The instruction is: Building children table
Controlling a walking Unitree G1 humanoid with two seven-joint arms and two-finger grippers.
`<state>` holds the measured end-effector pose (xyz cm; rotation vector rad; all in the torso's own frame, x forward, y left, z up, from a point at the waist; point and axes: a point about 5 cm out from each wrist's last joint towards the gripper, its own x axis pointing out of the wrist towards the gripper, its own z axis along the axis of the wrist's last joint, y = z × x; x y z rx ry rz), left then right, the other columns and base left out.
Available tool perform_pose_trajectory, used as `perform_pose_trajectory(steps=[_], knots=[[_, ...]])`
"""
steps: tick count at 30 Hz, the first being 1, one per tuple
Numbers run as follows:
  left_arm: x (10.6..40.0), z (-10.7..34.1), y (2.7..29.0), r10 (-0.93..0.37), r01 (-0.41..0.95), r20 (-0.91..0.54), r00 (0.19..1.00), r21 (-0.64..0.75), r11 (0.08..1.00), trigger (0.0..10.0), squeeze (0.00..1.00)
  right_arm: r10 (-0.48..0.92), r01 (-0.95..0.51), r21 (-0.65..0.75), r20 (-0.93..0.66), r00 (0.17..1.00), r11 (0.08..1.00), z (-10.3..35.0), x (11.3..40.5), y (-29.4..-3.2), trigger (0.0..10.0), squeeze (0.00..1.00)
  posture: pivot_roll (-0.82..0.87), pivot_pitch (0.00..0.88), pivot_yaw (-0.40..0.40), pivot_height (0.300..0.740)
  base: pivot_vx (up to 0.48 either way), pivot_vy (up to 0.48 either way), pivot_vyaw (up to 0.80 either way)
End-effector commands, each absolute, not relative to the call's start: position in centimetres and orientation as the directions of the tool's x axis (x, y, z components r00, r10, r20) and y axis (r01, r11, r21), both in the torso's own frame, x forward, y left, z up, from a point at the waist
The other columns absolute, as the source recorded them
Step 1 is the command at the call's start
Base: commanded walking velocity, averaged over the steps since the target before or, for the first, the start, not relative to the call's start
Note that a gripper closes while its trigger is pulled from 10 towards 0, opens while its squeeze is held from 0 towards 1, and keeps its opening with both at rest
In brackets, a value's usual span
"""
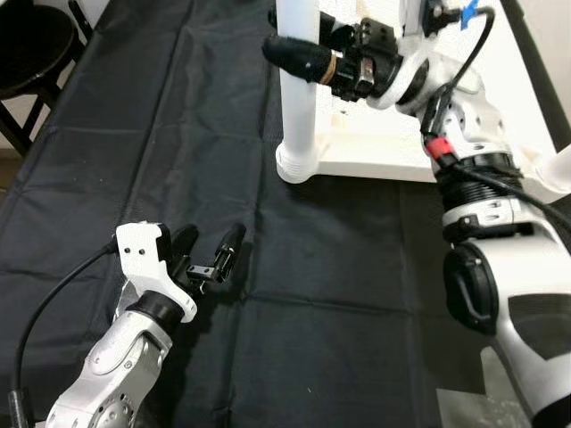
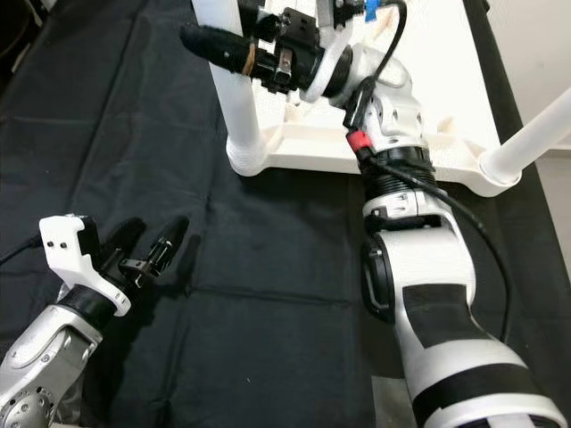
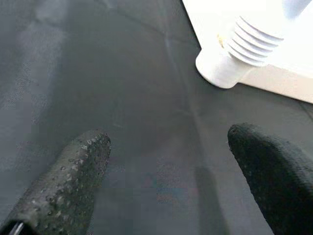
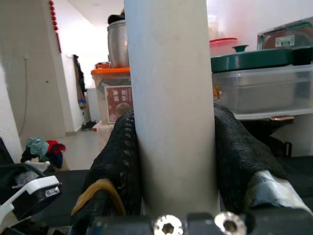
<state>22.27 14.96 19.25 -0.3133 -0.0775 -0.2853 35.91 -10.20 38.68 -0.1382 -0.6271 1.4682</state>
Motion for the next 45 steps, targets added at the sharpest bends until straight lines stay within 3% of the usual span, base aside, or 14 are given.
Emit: perform_pose_trajectory(steps=[1,16,34,39,45], knots=[[21.8,19.0,14.9,-0.266,0.284,0.099,0.959,-0.311,0.907,10.0,0.0,0.955,-0.882,-0.463,0.29,-0.057,0.088,38.5,35.9,-9.7,10.0,0.0,0.08,0.456,-0.022,0.74,0.0,0.0,0.0],[21.6,19.5,15.1,-0.268,0.284,0.094,0.959,-0.312,0.907,10.0,0.0,0.944,-0.901,-0.429,0.318,-0.092,0.057,38.6,36.4,-9.8,10.0,0.0,0.09,0.492,-0.007,0.74,0.0,0.0,0.0],[21.5,19.9,15.0,-0.268,0.284,0.095,0.959,-0.307,0.908,10.0,0.0,0.968,-0.891,-0.447,0.25,-0.039,0.08,38.5,36.9,-9.9,10.0,0.0,0.08,0.503,-0.01,0.74,0.0,0.0,0.0],[21.5,19.9,15.0,-0.268,0.285,0.096,0.959,-0.307,0.908,10.0,0.0,0.975,-0.892,-0.444,0.221,-0.016,0.087,38.0,37.1,-9.2,10.0,0.0,0.07,0.503,-0.01,0.74,0.0,0.0,0.0],[21.8,19.9,15.0,-0.27,0.287,0.097,0.958,-0.309,0.907,10.0,0.0,0.976,-0.891,-0.424,0.203,0.081,0.162,37.4,37.6,-8.3,10.0,0.0,0.06,0.499,-0.015,0.74,0.0,0.0,0.0]])
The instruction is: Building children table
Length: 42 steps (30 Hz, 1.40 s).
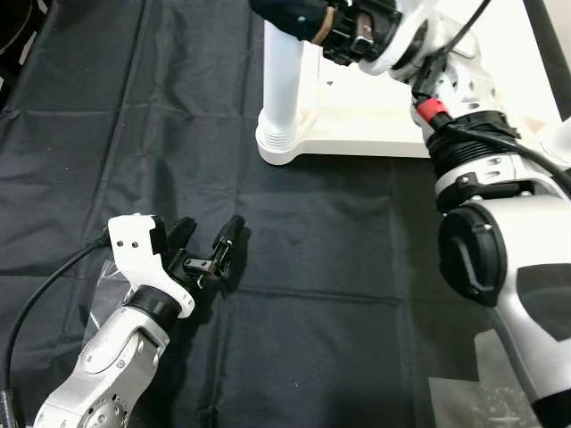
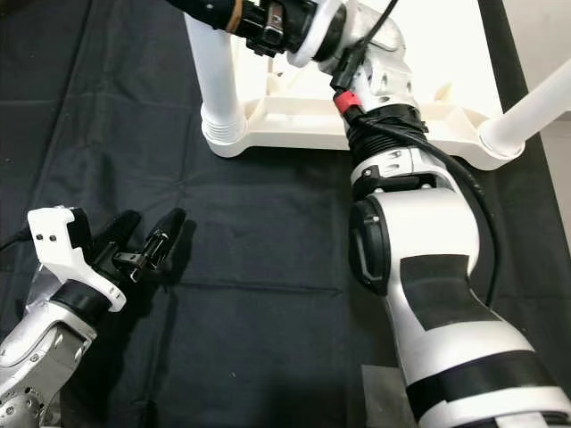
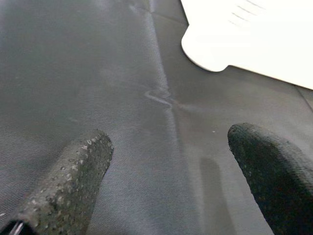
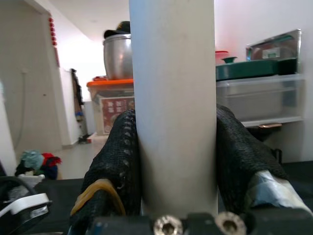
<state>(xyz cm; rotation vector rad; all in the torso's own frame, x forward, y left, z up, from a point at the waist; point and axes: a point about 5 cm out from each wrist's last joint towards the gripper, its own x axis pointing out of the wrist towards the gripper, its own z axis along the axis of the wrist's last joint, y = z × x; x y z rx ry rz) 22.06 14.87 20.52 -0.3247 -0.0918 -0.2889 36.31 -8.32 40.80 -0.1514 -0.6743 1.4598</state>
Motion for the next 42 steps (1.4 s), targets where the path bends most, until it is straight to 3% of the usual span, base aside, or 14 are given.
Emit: perform_pose_trajectory(steps=[1,7,10,12,13,26,37,39,41,42], knots=[[21.8,19.9,14.9,-0.27,0.287,0.097,0.958,-0.308,0.907,10.0,0.0,0.973,-0.891,-0.417,0.207,0.098,0.178,37.4,37.7,-8.3,10.0,0.0,0.06,0.499,-0.015,0.74,0.0,0.0,0.0],[21.9,19.9,14.9,-0.27,0.287,0.098,0.958,-0.308,0.907,10.0,0.0,0.963,-0.89,-0.393,0.22,0.154,0.232,37.2,38.0,-8.2,10.0,0.0,0.05,0.495,-0.011,0.74,0.0,0.0,0.0],[22.0,19.8,14.9,-0.273,0.29,0.098,0.957,-0.307,0.906,10.0,0.0,0.942,-0.875,-0.366,0.225,0.247,0.317,36.2,38.4,-8.2,10.0,0.0,0.05,0.493,-0.007,0.74,0.0,0.0,0.0],[22.0,19.8,14.9,-0.273,0.29,0.098,0.957,-0.307,0.906,10.0,0.0,0.942,-0.875,-0.366,0.225,0.247,0.317,36.2,38.4,-8.2,10.0,0.0,0.05,0.493,-0.007,0.74,0.0,0.0,0.0],[22.0,19.8,15.0,-0.274,0.291,0.098,0.957,-0.307,0.906,10.0,0.0,0.928,-0.859,-0.366,0.238,0.287,0.359,35.9,38.5,-8.4,10.0,0.0,0.05,0.493,-0.003,0.74,0.0,0.0,0.0],[22.3,19.9,15.0,-0.278,0.295,0.099,0.955,-0.305,0.905,10.0,0.0,0.865,-0.8,-0.339,0.288,0.412,0.494,34.5,37.7,-9.3,10.0,0.0,0.04,0.498,0.01,0.74,0.0,0.0,0.0],[22.5,19.9,15.1,-0.277,0.295,0.1,0.956,-0.304,0.906,10.0,0.0,0.802,-0.761,-0.272,0.318,0.506,0.589,31.8,35.7,-8.1,10.0,0.0,0.03,0.501,0.014,0.74,0.0,0.0,0.0],[22.5,19.9,15.2,-0.278,0.295,0.1,0.955,-0.303,0.906,10.0,0.0,0.763,-0.739,-0.227,0.335,0.553,0.635,31.3,35.3,-8.1,10.0,0.0,0.03,0.5,0.012,0.74,0.0,0.0,0.0],[22.6,19.8,15.2,-0.277,0.295,0.099,0.956,-0.301,0.907,10.0,0.0,0.661,-0.664,-0.136,0.362,0.658,0.736,30.1,34.2,-8.0,10.0,0.0,0.03,0.494,0.013,0.74,0.0,0.0,0.0],[22.6,19.8,15.2,-0.277,0.295,0.099,0.956,-0.301,0.907,10.0,0.0,0.661,-0.664,-0.136,0.362,0.658,0.736,30.1,34.2,-8.0,10.0,0.0,0.03,0.494,0.013,0.74,0.0,0.0,0.0]])
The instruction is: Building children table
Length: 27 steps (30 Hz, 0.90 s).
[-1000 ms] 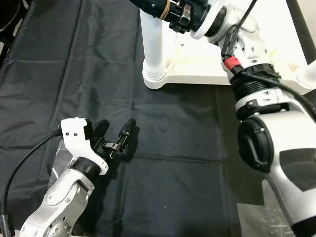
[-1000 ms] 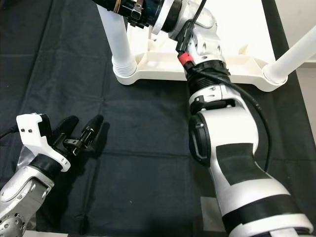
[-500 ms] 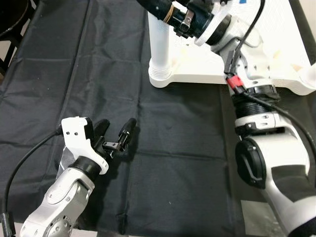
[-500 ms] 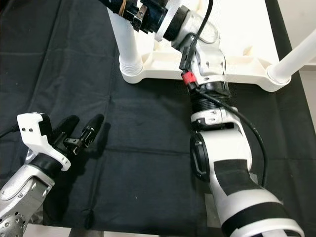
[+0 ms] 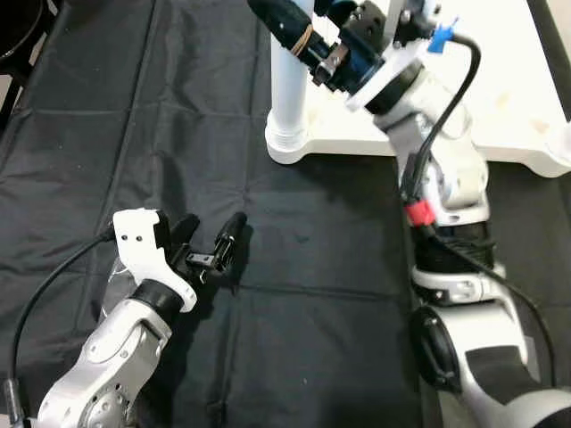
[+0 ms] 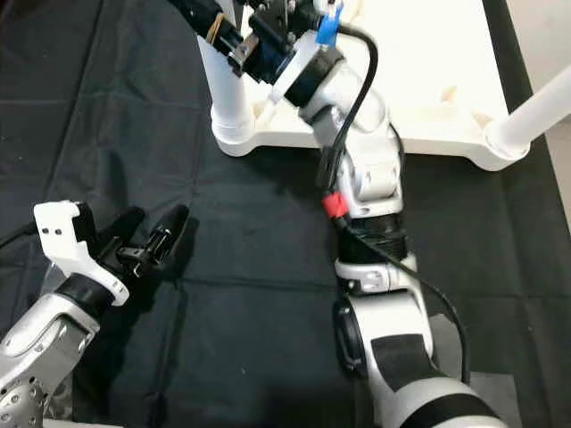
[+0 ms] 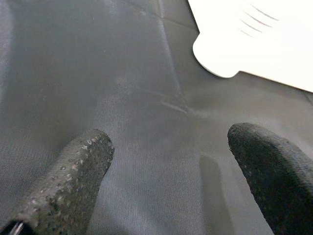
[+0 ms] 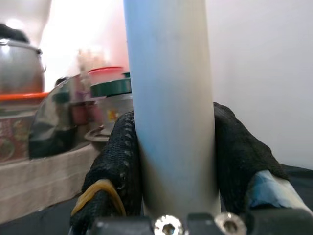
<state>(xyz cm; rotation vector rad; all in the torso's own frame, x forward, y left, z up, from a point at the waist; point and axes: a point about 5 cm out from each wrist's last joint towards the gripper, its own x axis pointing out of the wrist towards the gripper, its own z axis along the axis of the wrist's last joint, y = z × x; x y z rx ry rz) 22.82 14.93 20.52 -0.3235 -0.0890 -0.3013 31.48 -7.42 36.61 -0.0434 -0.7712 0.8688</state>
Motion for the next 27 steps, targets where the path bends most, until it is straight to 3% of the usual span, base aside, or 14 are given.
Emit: perform_pose_trajectory(steps=[1,5,8,15,19,23,27], knots=[[22.6,19.8,15.2,-0.277,0.295,0.099,0.956,-0.301,0.907,10.0,0.0,0.661,-0.664,-0.136,0.362,0.658,0.736,30.1,34.2,-8.0,10.0,0.0,0.03,0.494,0.013,0.74,0.0,0.0,0.0],[22.9,19.7,15.3,-0.278,0.295,0.1,0.955,-0.3,0.907,10.0,0.0,0.523,-0.544,-0.04,0.346,0.779,0.838,27.9,32.3,-7.3,10.0,0.0,0.03,0.487,0.014,0.74,0.0,0.0,0.0],[22.9,19.7,15.3,-0.277,0.295,0.102,0.955,-0.297,0.908,10.0,0.0,0.465,-0.489,-0.01,0.326,0.823,0.872,27.1,31.5,-6.8,10.0,0.0,0.03,0.479,0.013,0.74,0.0,0.0,0.0],[23.0,20.4,16.1,-0.241,0.273,0.14,0.96,-0.299,0.914,10.0,0.0,0.427,-0.454,0.024,0.298,0.854,0.891,26.5,30.4,-5.5,10.0,0.0,0.03,0.452,0.01,0.74,0.0,0.0,0.0],[23.4,21.6,18.5,-0.158,0.209,0.194,0.968,-0.277,0.938,10.0,0.0,0.403,-0.435,0.047,0.298,0.865,0.899,26.5,30.4,-5.3,10.0,0.0,0.04,0.414,0.004,0.74,0.0,0.0,0.0],[24.2,25.7,22.9,-0.056,0.125,0.337,0.94,-0.186,0.975,10.0,0.0,0.364,-0.397,0.054,0.302,0.881,0.916,26.5,30.6,-5.3,10.0,0.0,0.06,0.36,-0.007,0.74,0.0,0.0,0.0],[24.5,27.7,23.8,-0.045,0.122,0.408,0.912,-0.166,0.979,10.0,0.0,0.349,-0.381,0.051,0.303,0.887,0.923,26.5,30.7,-5.3,10.0,0.0,0.06,0.325,-0.016,0.74,0.0,0.0,0.0]])
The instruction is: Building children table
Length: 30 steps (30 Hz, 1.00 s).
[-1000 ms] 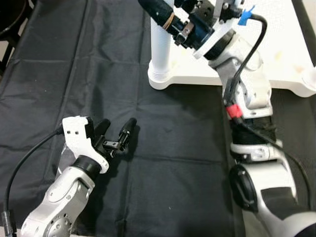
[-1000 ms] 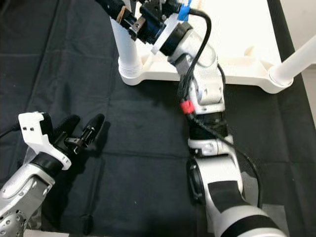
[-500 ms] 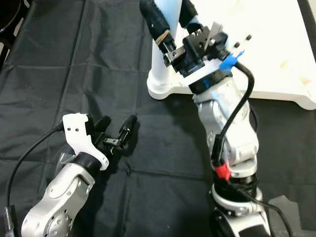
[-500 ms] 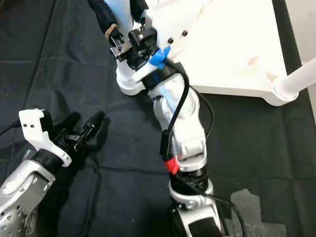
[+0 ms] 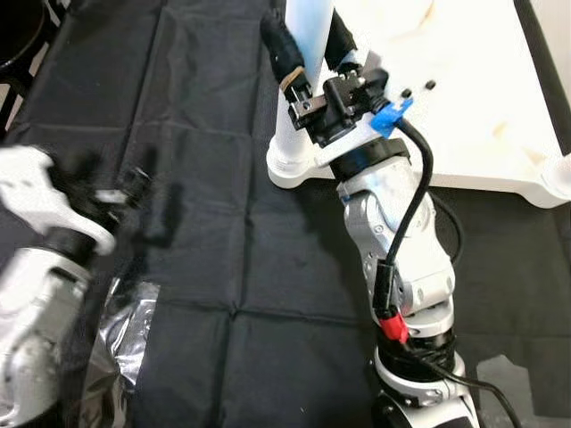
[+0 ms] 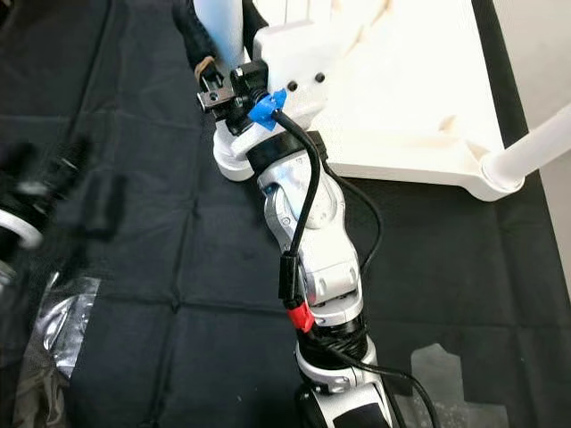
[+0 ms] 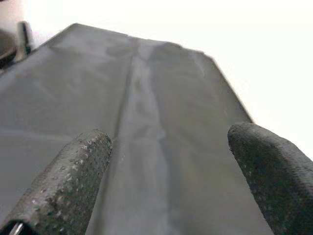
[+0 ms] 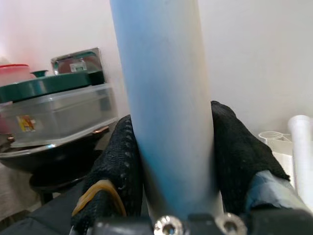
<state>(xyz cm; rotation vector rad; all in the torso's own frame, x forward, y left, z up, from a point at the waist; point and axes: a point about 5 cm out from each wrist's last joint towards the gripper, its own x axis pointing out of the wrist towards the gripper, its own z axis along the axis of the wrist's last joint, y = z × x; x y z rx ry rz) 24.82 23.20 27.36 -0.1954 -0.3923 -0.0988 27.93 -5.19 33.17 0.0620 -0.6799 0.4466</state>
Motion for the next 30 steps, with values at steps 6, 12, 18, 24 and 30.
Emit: perform_pose_trajectory(steps=[6,12,18,24,30], knots=[[25.1,31.1,23.7,-0.09,0.197,0.52,0.85,-0.155,0.968,10.0,0.0,0.339,-0.369,0.045,0.302,0.891,0.929,26.5,31.0,-5.1,10.0,0.0,0.05,0.289,-0.02,0.74,0.0,0.0,0.0],[25.4,37.4,19.9,-0.432,0.54,0.635,0.641,0.027,0.841,10.0,0.0,0.339,-0.366,0.034,0.306,0.89,0.93,26.4,31.5,-4.8,10.0,0.0,0.05,0.249,-0.025,0.74,0.0,0.0,0.0],[25.8,39.6,17.7,-0.562,0.656,0.638,0.526,0.115,0.746,10.0,0.0,0.332,-0.36,0.034,0.314,0.89,0.932,26.5,31.8,-4.7,10.0,0.0,0.06,0.227,-0.023,0.74,0.0,0.0,0.0],[26.3,40.7,15.5,-0.672,0.735,0.599,0.435,0.195,0.649,10.0,0.0,0.322,-0.352,0.036,0.326,0.889,0.935,26.9,32.1,-4.6,10.0,0.0,0.06,0.223,-0.02,0.74,0.0,0.0,0.0],[27.2,41.0,13.0,-0.776,0.782,0.504,0.379,0.273,0.56,10.0,0.0,0.324,-0.351,0.02,0.345,0.881,0.936,28.1,32.6,-4.7,10.0,0.0,0.05,0.216,-0.016,0.74,0.0,0.0,0.0]])
